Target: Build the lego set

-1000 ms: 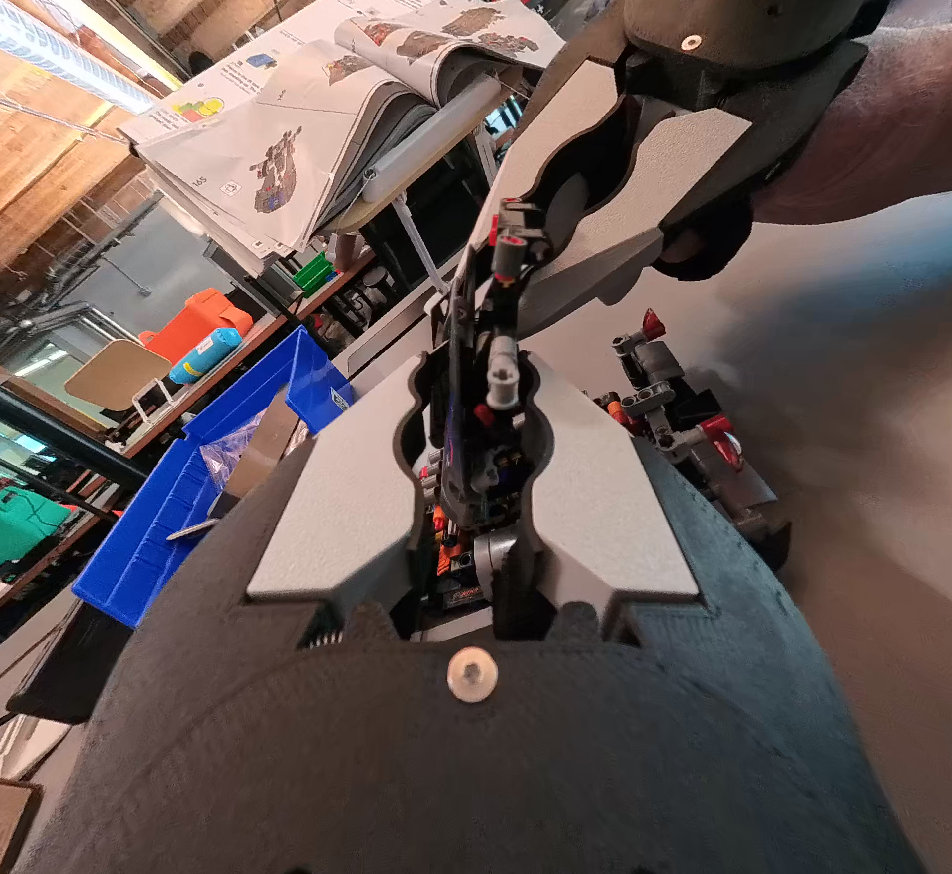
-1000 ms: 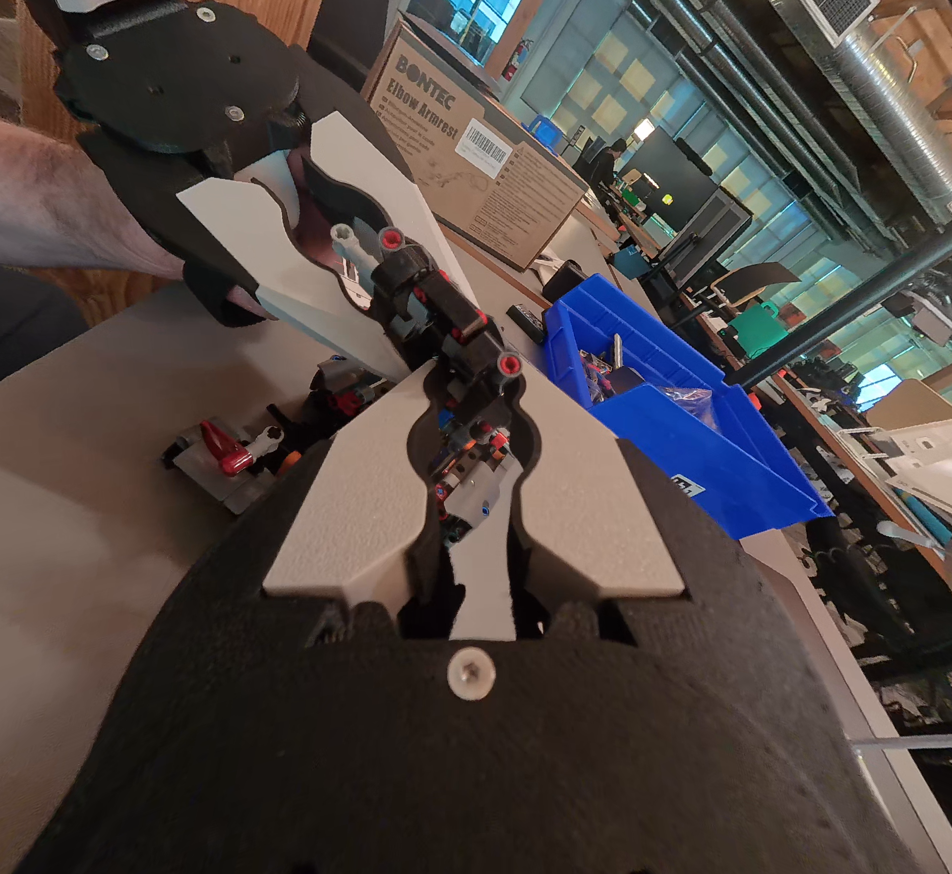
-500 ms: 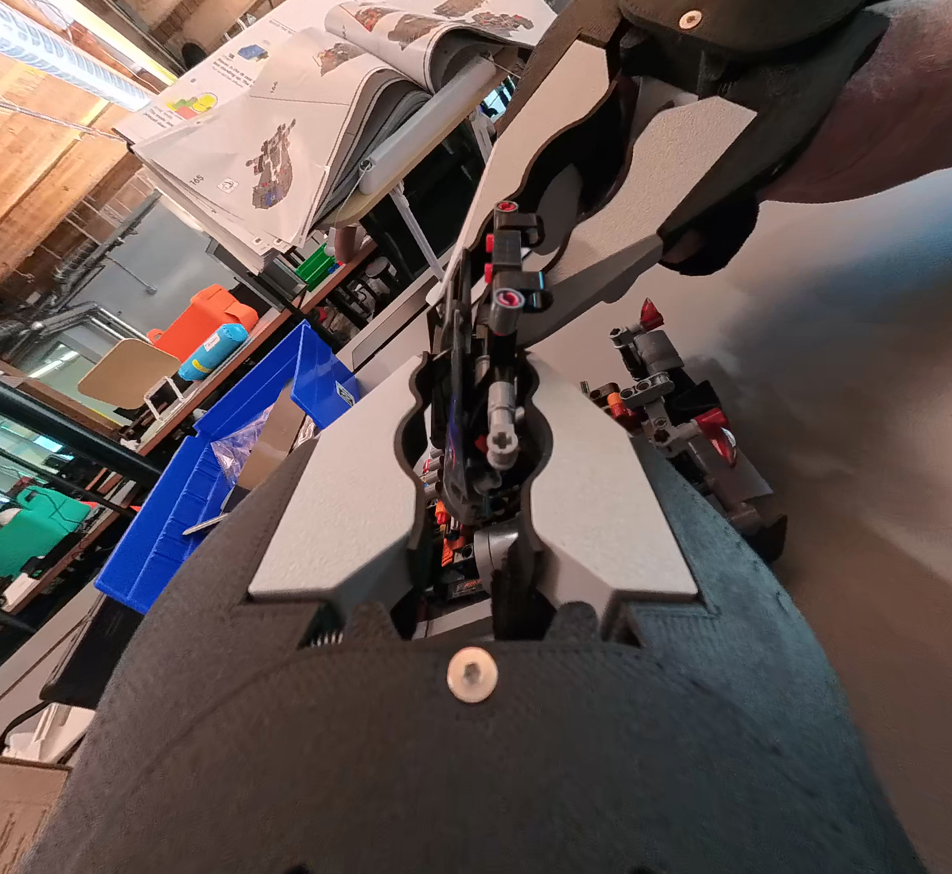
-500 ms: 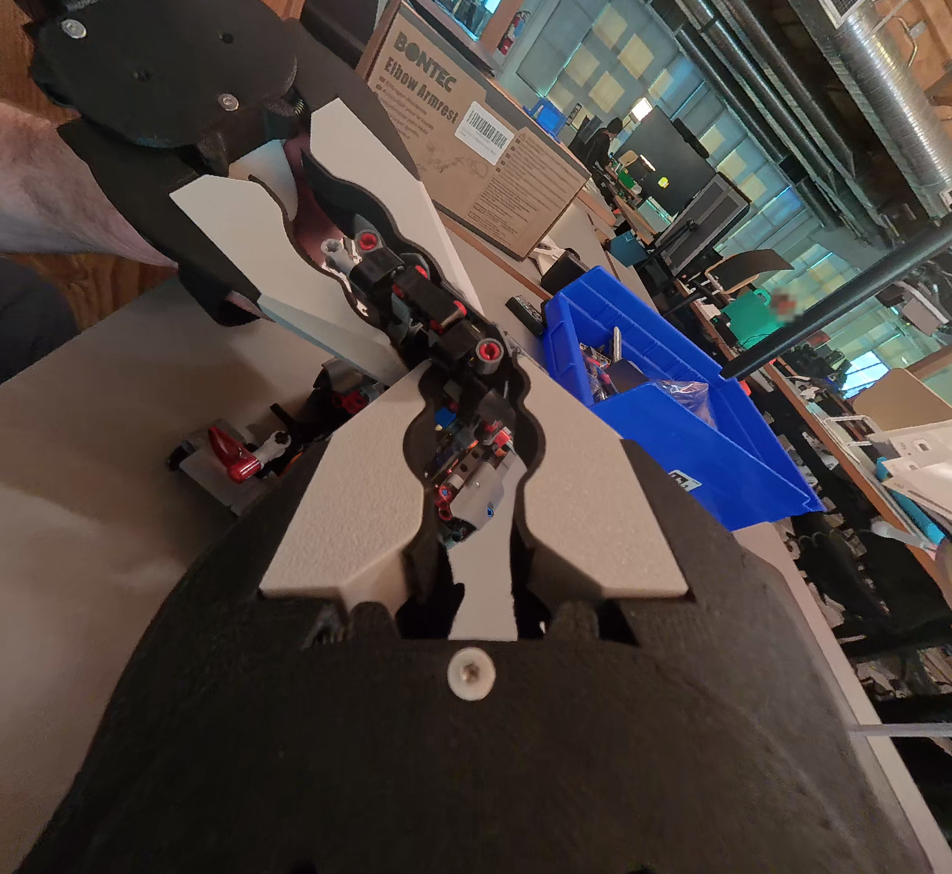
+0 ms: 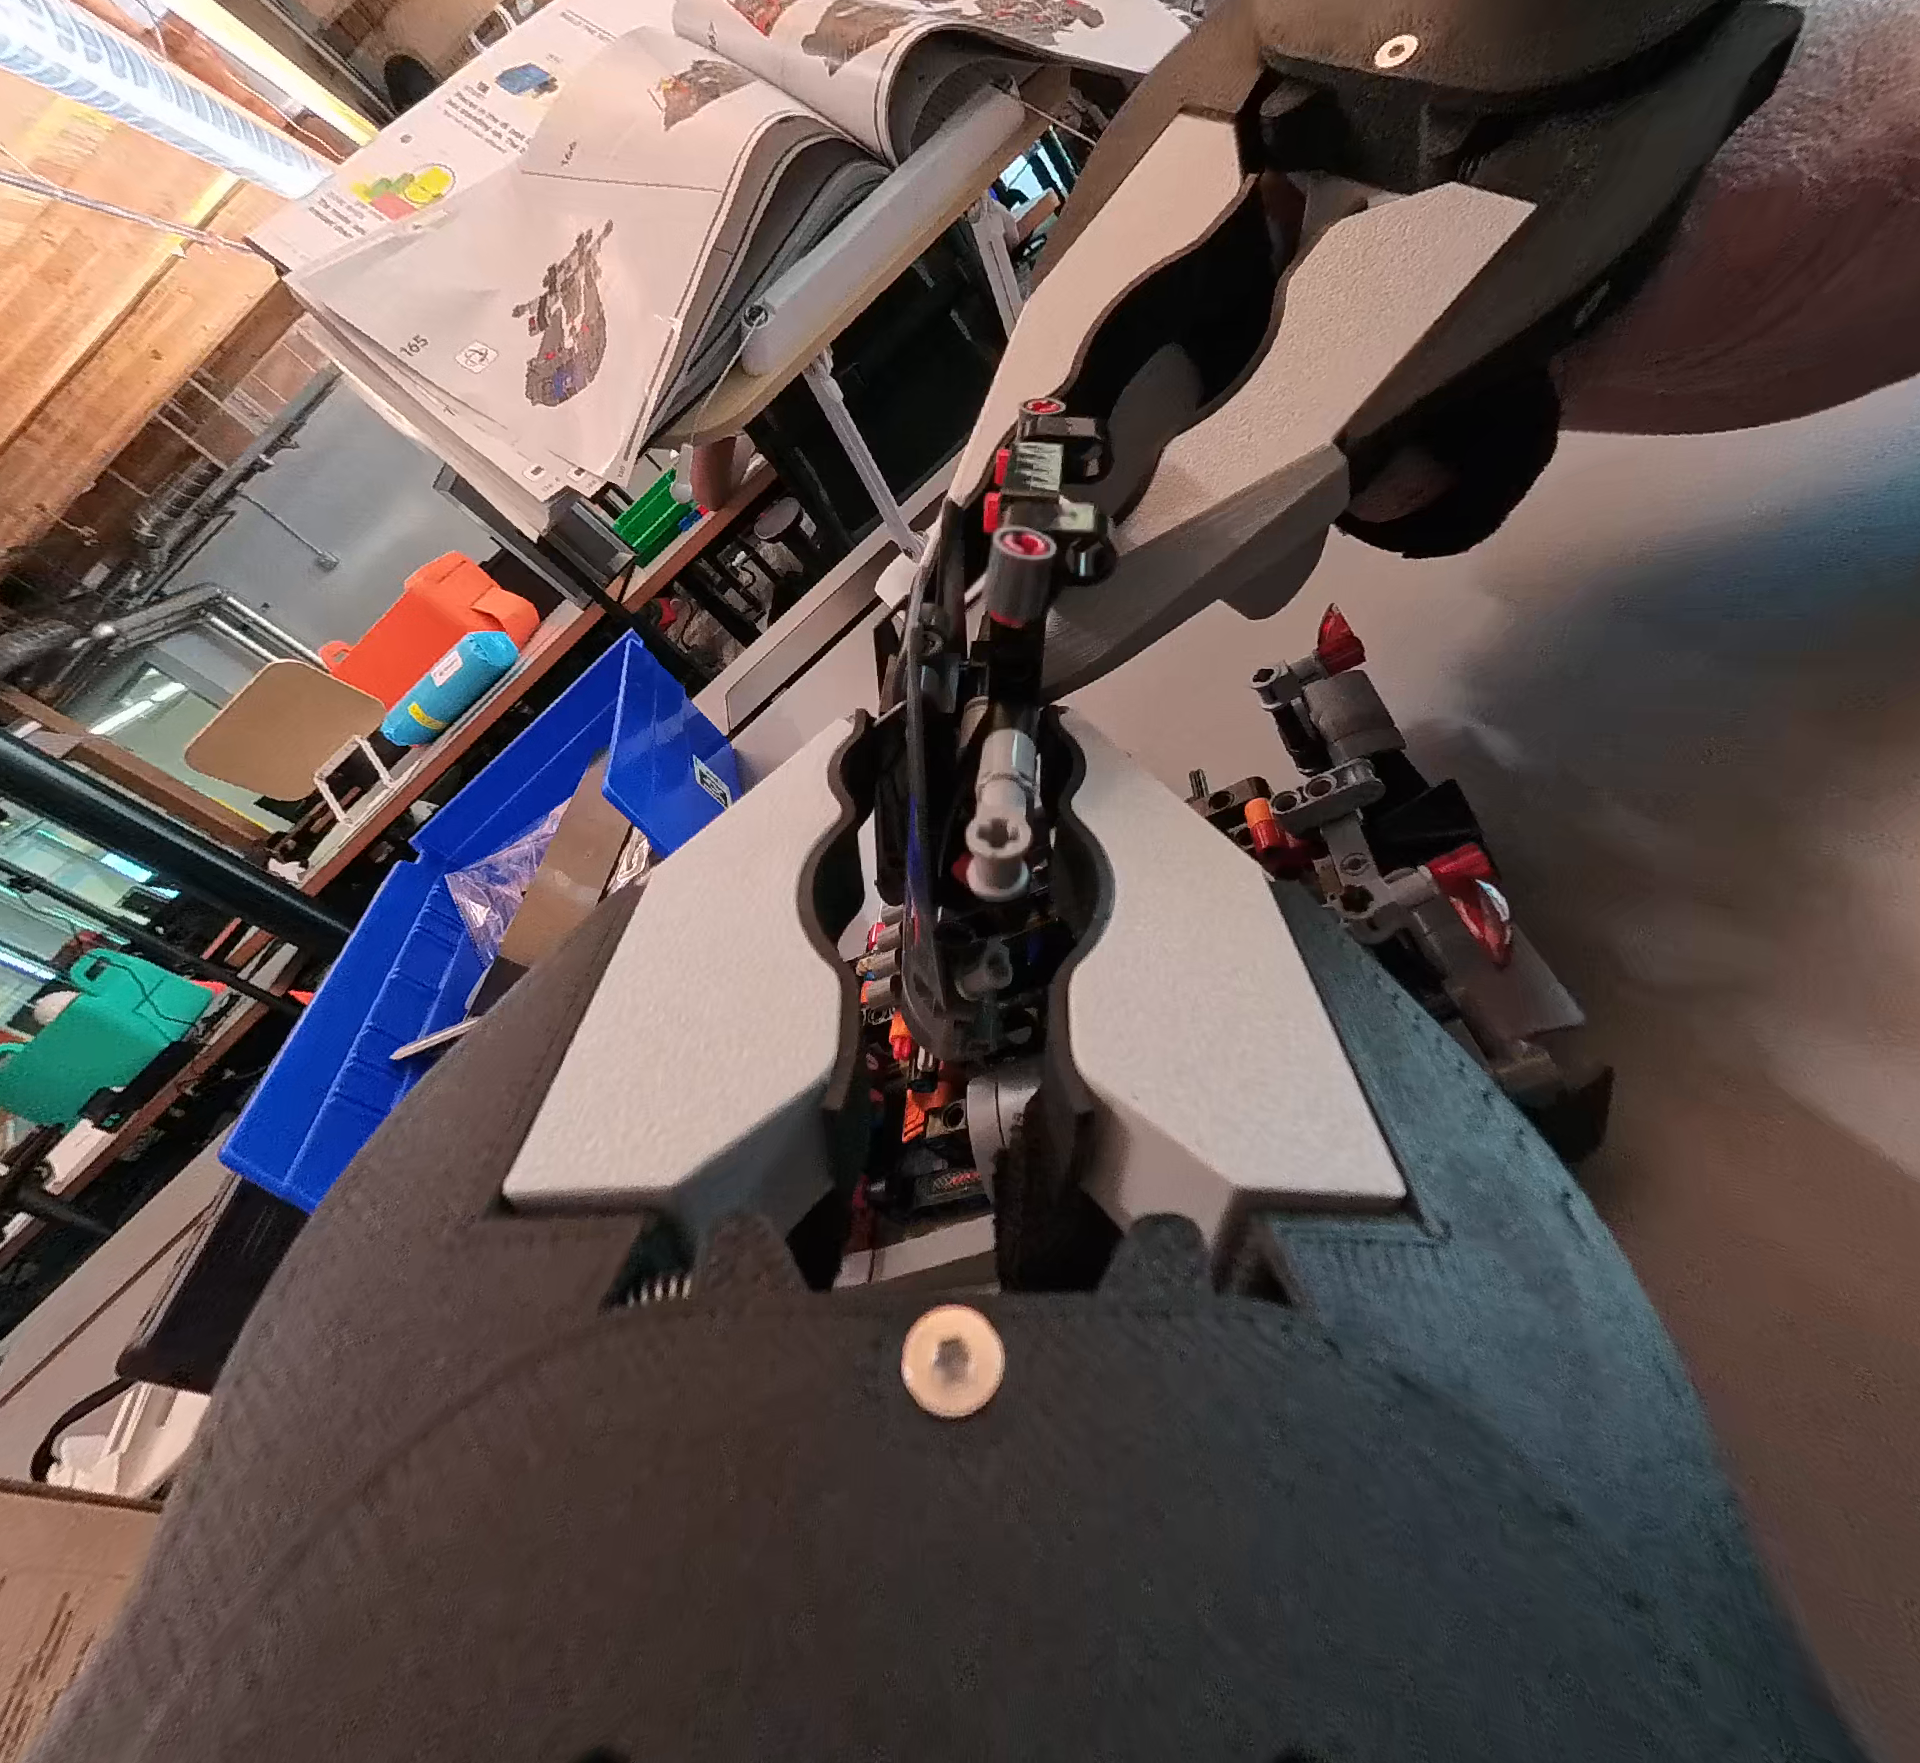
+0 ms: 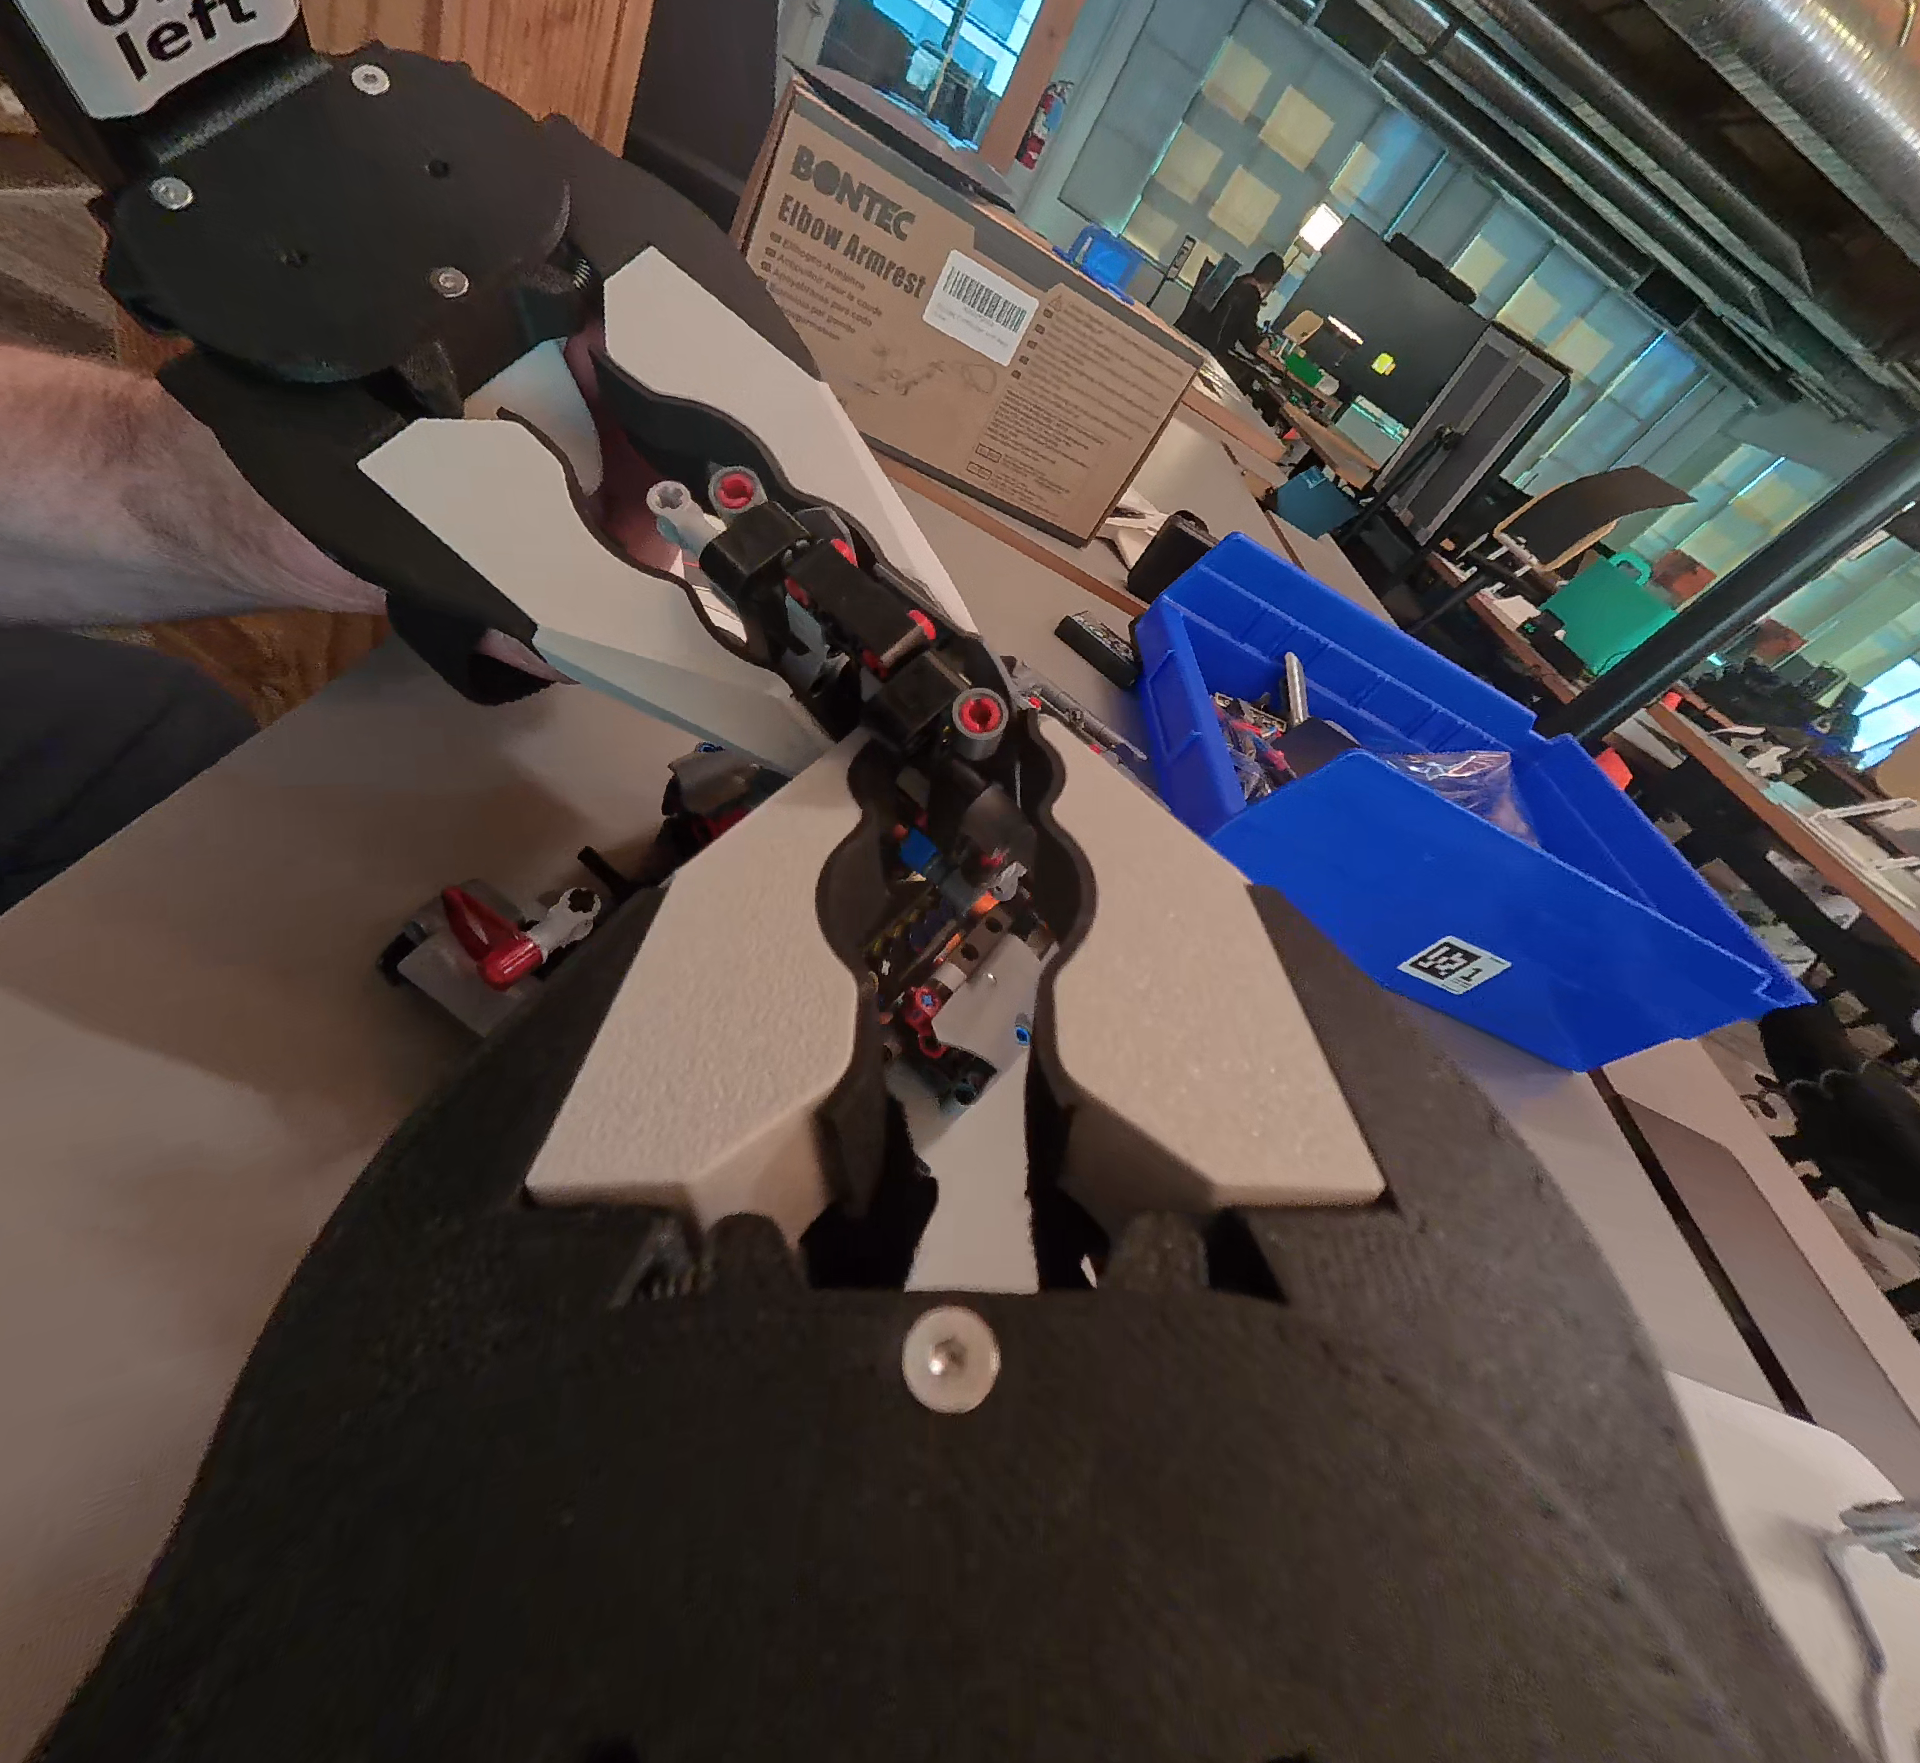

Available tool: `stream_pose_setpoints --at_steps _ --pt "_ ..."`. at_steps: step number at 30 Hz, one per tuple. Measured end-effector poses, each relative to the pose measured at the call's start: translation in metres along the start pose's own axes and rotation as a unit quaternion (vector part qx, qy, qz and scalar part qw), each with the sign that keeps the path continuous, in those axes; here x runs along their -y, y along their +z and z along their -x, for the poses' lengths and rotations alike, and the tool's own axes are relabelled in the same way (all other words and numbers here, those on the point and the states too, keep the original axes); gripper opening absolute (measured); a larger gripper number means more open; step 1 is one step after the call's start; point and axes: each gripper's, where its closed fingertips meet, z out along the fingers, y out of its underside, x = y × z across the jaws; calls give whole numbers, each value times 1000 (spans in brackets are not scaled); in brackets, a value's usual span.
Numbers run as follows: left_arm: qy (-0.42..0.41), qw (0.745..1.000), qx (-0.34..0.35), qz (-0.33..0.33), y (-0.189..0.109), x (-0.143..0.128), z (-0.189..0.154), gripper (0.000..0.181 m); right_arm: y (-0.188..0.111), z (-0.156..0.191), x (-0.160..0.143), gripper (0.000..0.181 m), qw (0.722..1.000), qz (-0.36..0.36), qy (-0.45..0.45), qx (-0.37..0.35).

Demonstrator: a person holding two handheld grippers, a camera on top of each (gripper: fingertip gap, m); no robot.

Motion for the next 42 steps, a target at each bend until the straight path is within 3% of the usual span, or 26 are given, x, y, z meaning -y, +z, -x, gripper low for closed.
stream_pose_setpoints --at_steps 30,42 --pt "33 999 10 17 6 -1 0 25 -1 -6 -7 19 999 23 -16 -28" --pt "23 999 30 9 7 -3 3 25 2 -8 -7 18 998 45 16 -47"
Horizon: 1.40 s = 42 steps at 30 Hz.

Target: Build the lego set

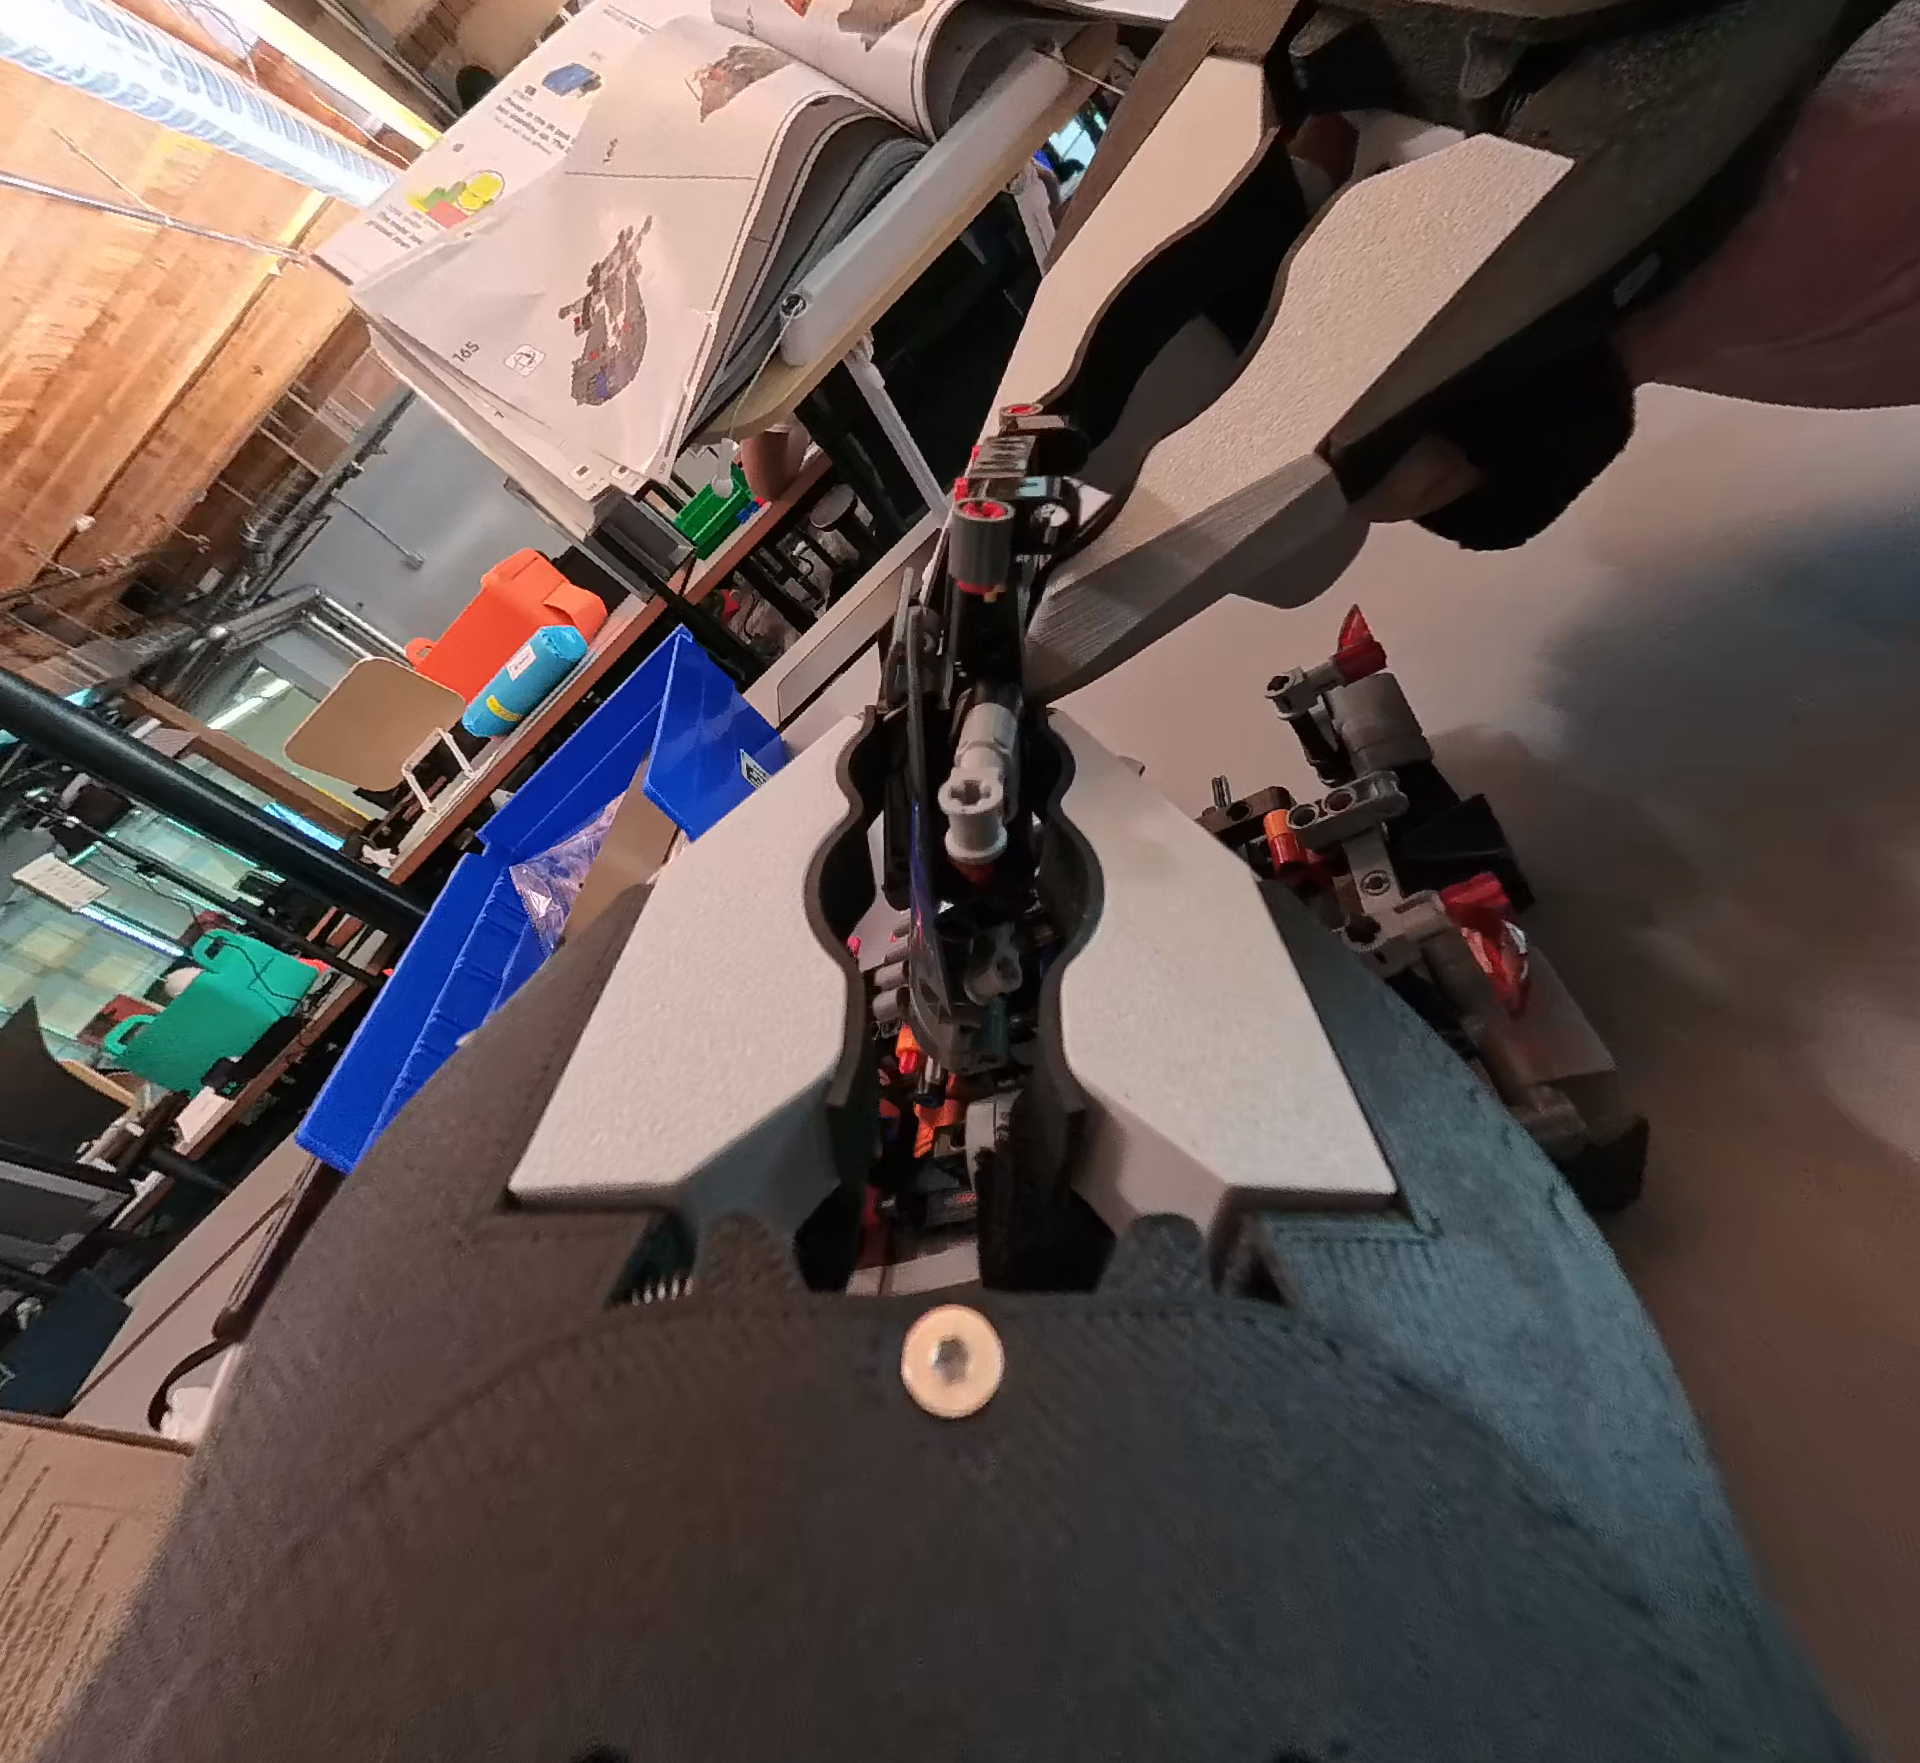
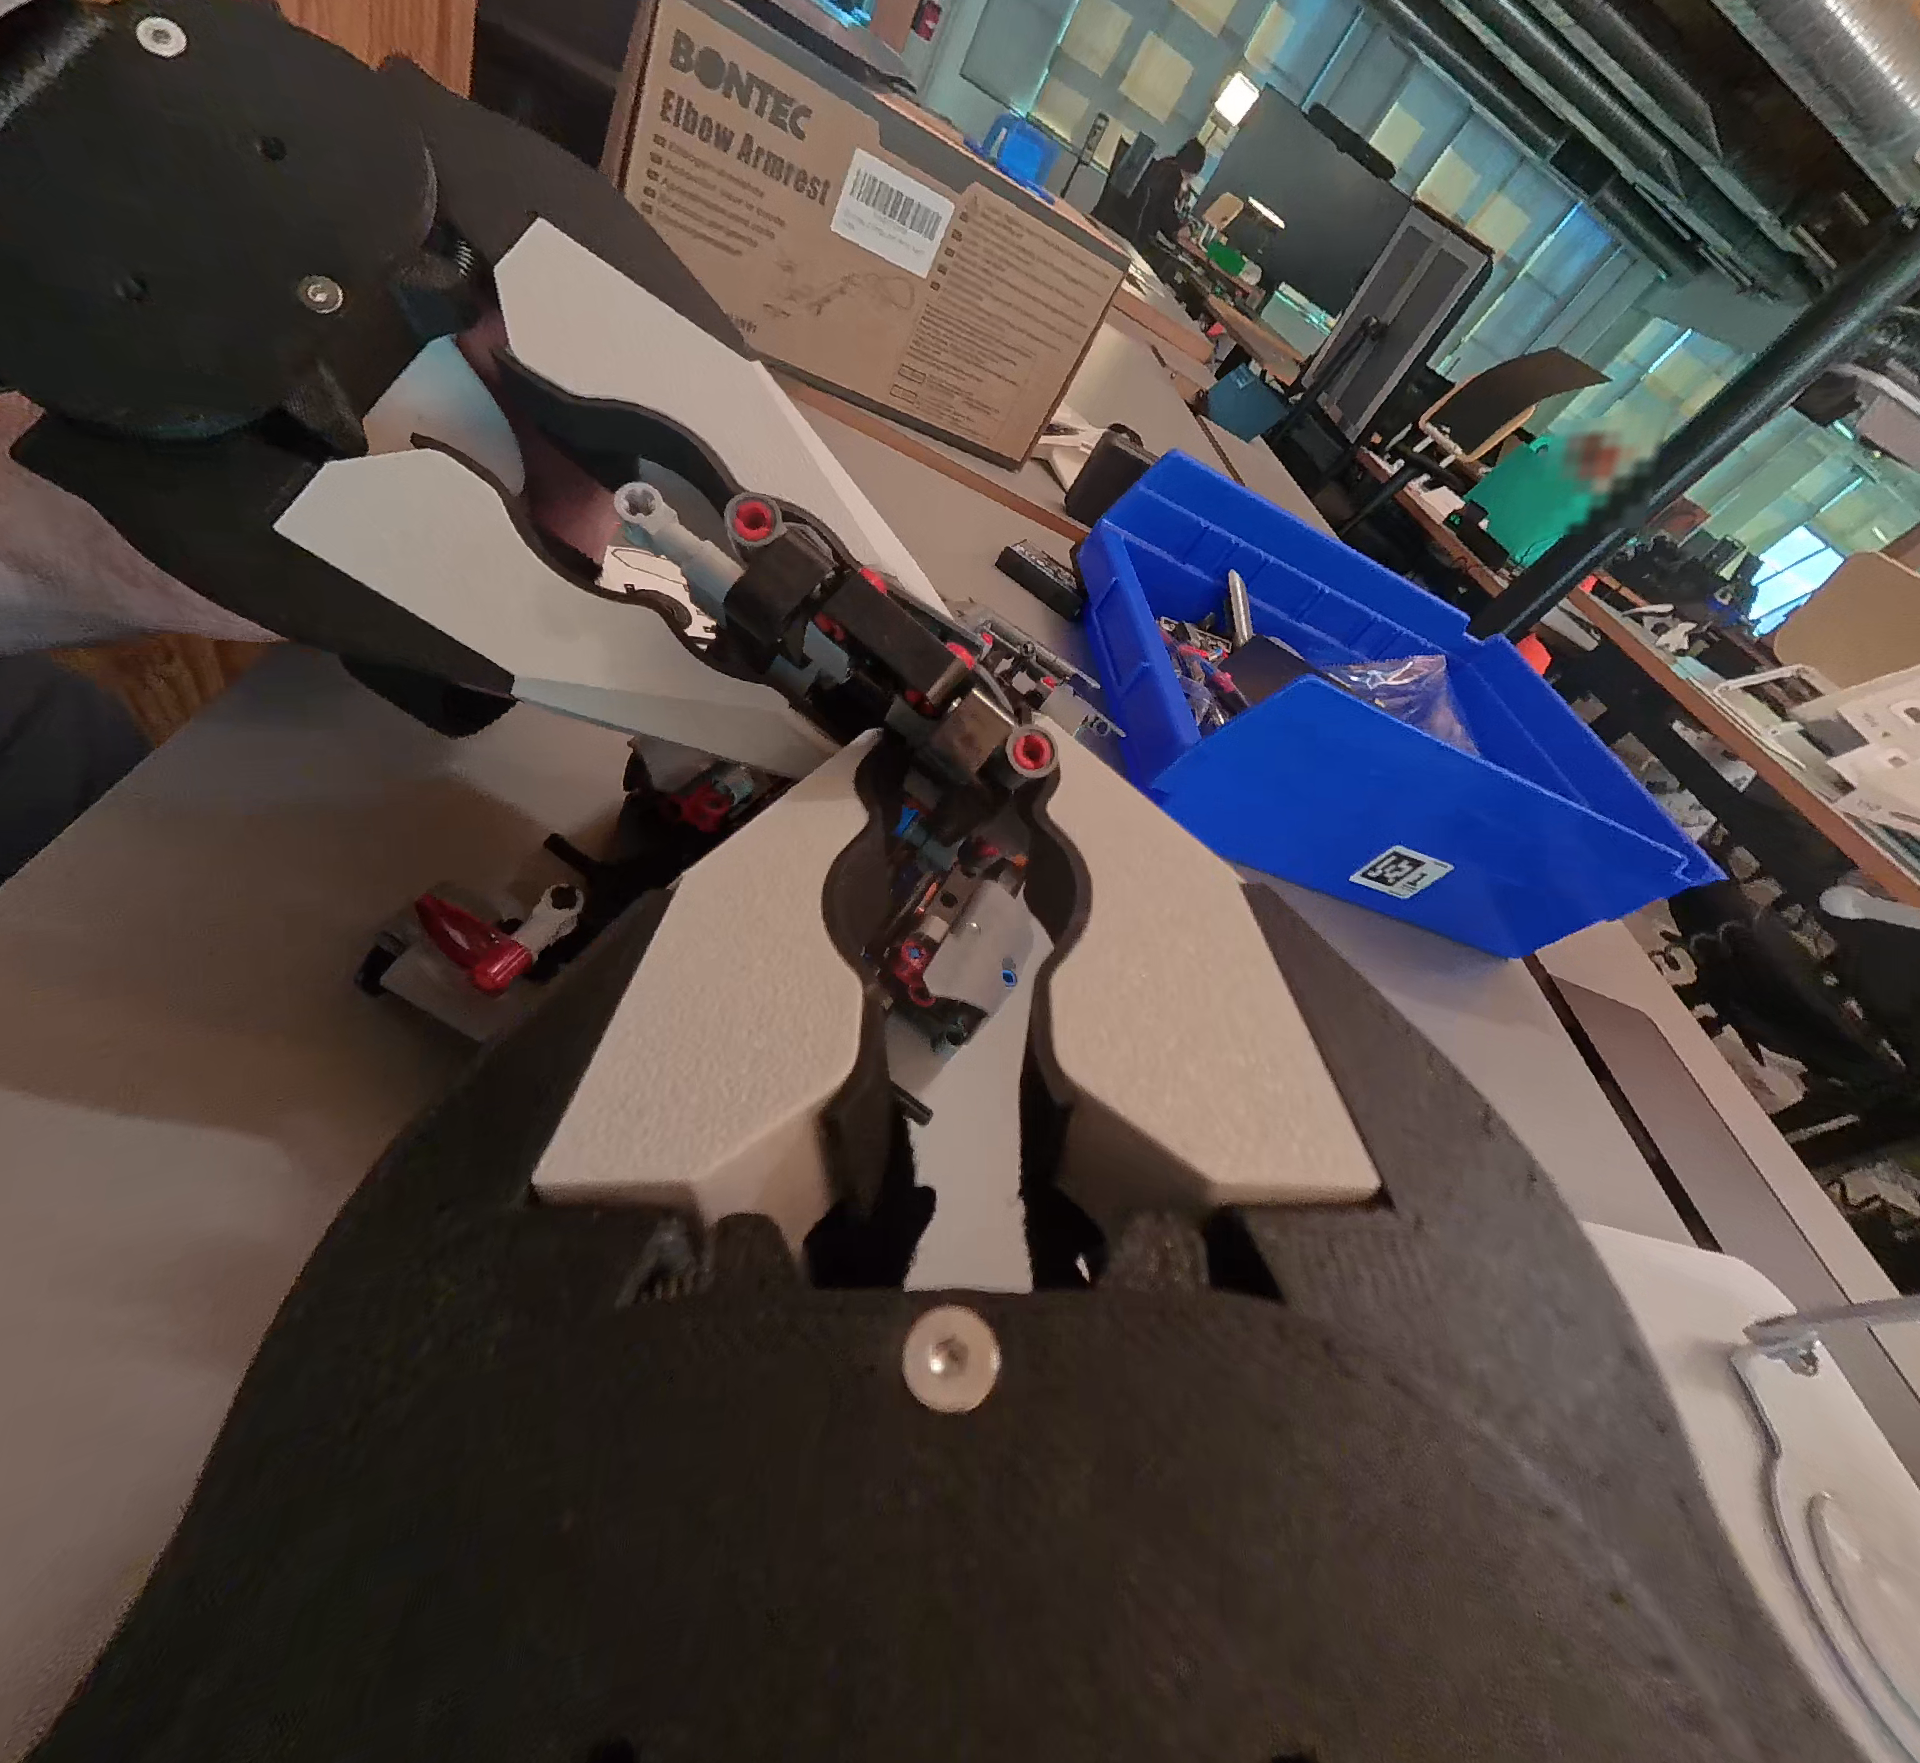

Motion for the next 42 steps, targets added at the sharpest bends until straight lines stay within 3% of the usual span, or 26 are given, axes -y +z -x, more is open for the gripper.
stream_pose_setpoints --at_steps 13,23,33,42 --pt "15 1000 14 13 0 -3 2 25 3 -1 -1 17 999 27 33 -14" --pt "-27 1000 -4 4 -4 -3 1 24 2 4 1 18 1000 -3 -12 -1" --pt "-50 999 -8 -5 -3 -2 3 25 -6 1 6 16 995 -69 69 35" --pt "-40 999 -7 -3 -5 -3 2 25 -4 4 6 17 995 -71 60 34"
